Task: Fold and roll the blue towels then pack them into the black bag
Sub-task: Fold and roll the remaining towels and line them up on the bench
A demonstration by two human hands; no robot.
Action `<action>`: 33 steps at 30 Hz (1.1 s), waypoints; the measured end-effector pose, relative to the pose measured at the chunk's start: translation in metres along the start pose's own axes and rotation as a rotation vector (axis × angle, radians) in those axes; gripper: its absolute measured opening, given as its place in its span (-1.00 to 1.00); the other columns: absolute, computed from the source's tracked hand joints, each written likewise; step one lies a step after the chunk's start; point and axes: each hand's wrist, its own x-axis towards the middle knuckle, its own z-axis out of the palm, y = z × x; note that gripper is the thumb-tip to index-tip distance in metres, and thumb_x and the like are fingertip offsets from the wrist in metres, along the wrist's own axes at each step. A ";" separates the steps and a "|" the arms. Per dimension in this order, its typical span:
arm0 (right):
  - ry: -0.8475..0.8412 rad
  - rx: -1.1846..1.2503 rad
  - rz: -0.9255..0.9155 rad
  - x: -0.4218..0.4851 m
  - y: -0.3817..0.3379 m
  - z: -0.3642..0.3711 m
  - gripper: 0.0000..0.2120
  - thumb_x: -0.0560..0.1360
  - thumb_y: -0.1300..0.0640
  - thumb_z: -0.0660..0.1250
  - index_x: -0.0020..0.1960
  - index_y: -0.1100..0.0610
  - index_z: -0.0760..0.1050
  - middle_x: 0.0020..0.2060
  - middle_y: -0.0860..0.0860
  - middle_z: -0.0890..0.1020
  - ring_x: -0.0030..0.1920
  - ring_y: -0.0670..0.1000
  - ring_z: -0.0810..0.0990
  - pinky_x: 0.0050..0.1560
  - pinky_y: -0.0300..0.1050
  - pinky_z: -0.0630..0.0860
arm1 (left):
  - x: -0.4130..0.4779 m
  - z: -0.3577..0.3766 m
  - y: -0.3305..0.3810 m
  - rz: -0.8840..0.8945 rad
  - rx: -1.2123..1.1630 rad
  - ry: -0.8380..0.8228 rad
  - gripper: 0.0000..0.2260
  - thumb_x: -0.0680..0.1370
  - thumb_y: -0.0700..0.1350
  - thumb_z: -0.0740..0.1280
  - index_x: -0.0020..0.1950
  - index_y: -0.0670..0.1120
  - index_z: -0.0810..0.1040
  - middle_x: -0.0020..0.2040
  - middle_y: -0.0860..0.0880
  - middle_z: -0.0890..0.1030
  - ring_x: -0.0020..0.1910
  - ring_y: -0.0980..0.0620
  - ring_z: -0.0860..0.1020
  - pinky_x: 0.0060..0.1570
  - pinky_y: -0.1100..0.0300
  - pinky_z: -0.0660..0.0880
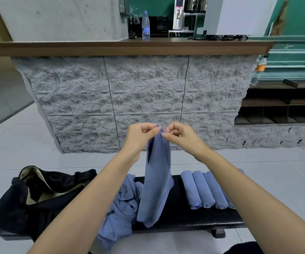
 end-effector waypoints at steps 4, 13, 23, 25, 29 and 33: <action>-0.153 -0.132 -0.039 -0.015 0.025 -0.006 -0.83 0.42 0.18 0.47 -0.24 0.10 0.48 -0.39 -0.14 0.46 -0.39 -0.23 0.33 -0.29 -0.41 0.27 | 0.021 -0.020 -0.001 0.042 0.014 0.067 -0.89 0.56 -0.30 0.28 -0.02 -0.21 0.60 -0.13 0.01 0.62 -0.35 0.36 0.54 -0.22 0.45 0.46; -0.423 -0.996 -0.170 -0.044 0.091 -0.045 -0.69 0.44 -0.31 0.24 -0.09 -0.10 0.55 -0.21 -0.18 0.55 -0.06 -0.12 0.31 0.07 -0.13 0.19 | 0.059 -0.097 -0.014 0.001 0.076 0.384 -0.79 0.60 -0.32 0.18 -0.12 -0.14 0.56 -0.47 0.22 0.52 -0.43 0.30 0.41 -0.44 0.40 0.34; -0.167 -0.778 -0.039 -0.030 0.084 -0.058 -0.83 0.45 0.18 0.37 -0.25 -0.01 0.45 -0.21 -0.04 0.59 -0.06 -0.01 0.50 -0.06 -0.23 0.33 | 0.063 -0.130 -0.052 -0.164 0.030 0.458 -0.78 0.61 -0.22 0.23 0.20 -0.25 0.55 0.18 -0.14 0.57 0.04 -0.02 0.47 -0.04 0.12 0.38; 0.088 -0.506 -0.016 -0.017 0.073 -0.063 -0.72 0.40 0.32 0.40 -0.25 -0.04 0.44 -0.28 -0.01 0.57 -0.19 0.02 0.51 -0.13 -0.22 0.38 | 0.064 -0.134 -0.048 -0.136 -0.012 0.453 -0.79 0.60 -0.21 0.25 0.17 -0.24 0.57 0.06 -0.10 0.60 0.02 -0.02 0.49 -0.03 0.13 0.41; 0.291 -0.715 -0.114 -0.001 0.052 -0.076 -0.83 0.46 0.34 0.33 -0.16 0.09 0.56 -0.30 0.05 0.55 -0.22 0.07 0.44 -0.21 -0.13 0.36 | 0.055 -0.134 -0.036 -0.010 -0.097 0.384 -0.85 0.61 -0.20 0.23 0.05 -0.20 0.58 -0.11 -0.06 0.56 -0.13 0.05 0.46 -0.16 0.21 0.38; 0.185 -0.933 0.110 0.002 0.078 -0.082 -0.80 0.49 0.32 0.22 -0.27 0.15 0.50 -0.28 0.11 0.54 -0.18 0.15 0.45 -0.29 -0.04 0.36 | 0.046 -0.133 -0.063 -0.137 -0.041 0.390 -0.78 0.58 -0.23 0.28 0.17 -0.31 0.54 -0.15 -0.04 0.55 -0.16 0.01 0.45 -0.16 0.17 0.39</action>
